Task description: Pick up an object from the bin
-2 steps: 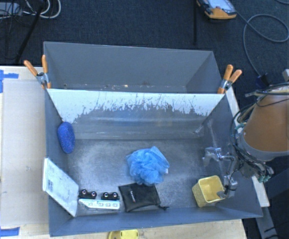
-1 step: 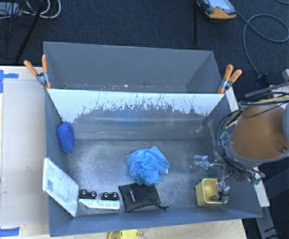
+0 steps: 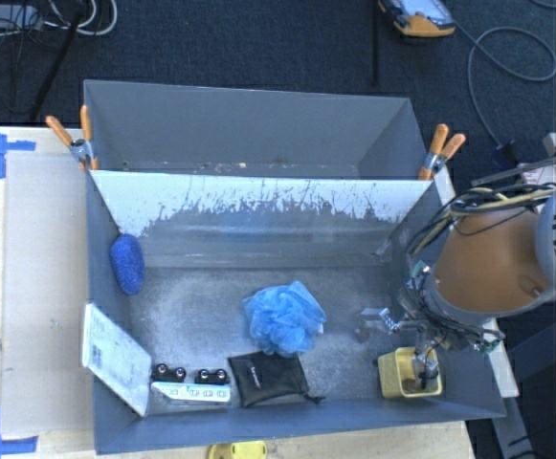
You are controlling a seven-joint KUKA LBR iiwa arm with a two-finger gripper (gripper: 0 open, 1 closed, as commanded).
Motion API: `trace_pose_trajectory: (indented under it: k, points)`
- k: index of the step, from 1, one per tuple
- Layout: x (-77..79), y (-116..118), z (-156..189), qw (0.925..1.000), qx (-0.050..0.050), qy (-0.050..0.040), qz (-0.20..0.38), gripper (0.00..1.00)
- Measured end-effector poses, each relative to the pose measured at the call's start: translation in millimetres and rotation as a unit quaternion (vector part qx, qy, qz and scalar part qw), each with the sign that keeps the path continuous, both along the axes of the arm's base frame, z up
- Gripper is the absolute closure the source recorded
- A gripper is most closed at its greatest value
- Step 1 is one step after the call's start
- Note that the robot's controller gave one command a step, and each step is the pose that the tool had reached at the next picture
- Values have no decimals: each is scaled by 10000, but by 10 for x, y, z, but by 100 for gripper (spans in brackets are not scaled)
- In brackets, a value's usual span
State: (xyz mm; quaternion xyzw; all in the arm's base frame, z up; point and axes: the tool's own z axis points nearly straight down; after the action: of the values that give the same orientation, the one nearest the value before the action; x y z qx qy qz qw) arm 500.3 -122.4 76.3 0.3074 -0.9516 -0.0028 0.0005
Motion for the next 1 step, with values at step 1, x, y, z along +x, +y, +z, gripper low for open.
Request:
trace_pose_trajectory:
  k: [1]
  points:
    - [76,-223,175,9992,21,6,397,0]
